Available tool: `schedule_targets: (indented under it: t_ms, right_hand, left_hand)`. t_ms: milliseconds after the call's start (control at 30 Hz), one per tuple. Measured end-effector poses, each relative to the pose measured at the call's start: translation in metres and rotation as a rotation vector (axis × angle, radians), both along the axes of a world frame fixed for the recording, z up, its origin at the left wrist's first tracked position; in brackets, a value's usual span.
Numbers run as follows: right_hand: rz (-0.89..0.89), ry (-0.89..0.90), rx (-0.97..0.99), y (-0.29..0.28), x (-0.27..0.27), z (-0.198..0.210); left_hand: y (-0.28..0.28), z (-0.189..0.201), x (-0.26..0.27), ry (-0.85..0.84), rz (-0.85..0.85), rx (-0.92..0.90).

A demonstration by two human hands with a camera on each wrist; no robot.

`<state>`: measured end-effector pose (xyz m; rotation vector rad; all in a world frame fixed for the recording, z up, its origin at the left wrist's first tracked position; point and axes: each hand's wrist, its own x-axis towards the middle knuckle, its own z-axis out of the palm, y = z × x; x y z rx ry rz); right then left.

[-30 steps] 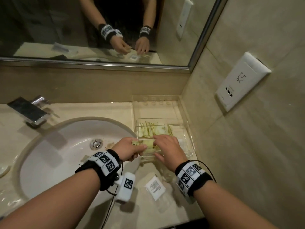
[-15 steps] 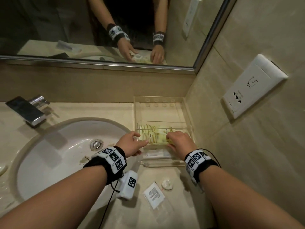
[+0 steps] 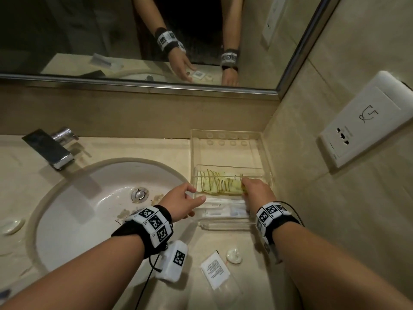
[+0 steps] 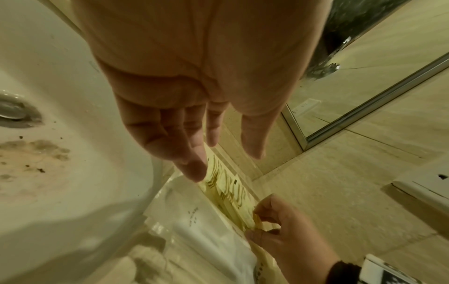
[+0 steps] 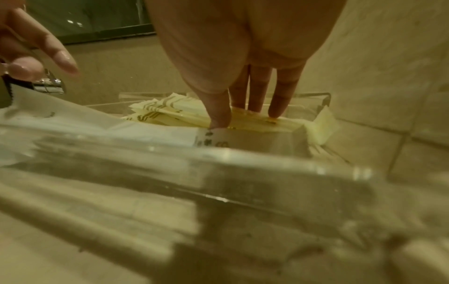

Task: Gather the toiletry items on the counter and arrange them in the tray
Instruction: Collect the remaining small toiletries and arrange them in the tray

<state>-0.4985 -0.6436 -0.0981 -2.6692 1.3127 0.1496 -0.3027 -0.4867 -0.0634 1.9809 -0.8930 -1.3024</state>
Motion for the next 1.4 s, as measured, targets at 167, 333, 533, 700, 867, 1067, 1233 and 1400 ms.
schedule_targets:
  t_ms: [167, 333, 533, 700, 867, 1067, 1233, 1400]
  right_hand:
    - [-0.057, -0.088, 0.001, 0.001, -0.002, -0.006]
    - [-0.161, -0.187, 0.005, 0.004, -0.002, -0.014]
    - [-0.093, -0.031, -0.099, 0.007, 0.002, -0.019]
    - [-0.023, 0.078, -0.139, 0.006, 0.000, -0.017]
    - [0.101, 0.163, -0.070, 0.006, 0.004, -0.018]
    - [0.117, 0.123, -0.142, 0.004, 0.009, -0.022]
    - [0.043, 0.065, -0.169, 0.007, 0.013, -0.025]
    - [0.155, 0.034, -0.141, 0.009, 0.011, -0.032]
  left_hand:
    - [0.005, 0.000, 0.000, -0.026, -0.015, 0.018]
    - [0.007, -0.001, 0.001, -0.019, 0.000, 0.032]
    - [0.010, -0.001, 0.001, -0.020, 0.017, 0.026]
    - [0.012, 0.000, -0.001, -0.020, 0.013, 0.022]
    - [0.014, 0.000, 0.000, -0.012, 0.019, 0.017]
    - [0.017, -0.001, 0.002, -0.014, 0.037, 0.025]
    - [0.016, 0.000, 0.004, -0.016, 0.045, 0.021]
    - [0.017, -0.001, 0.004, -0.016, 0.045, 0.018]
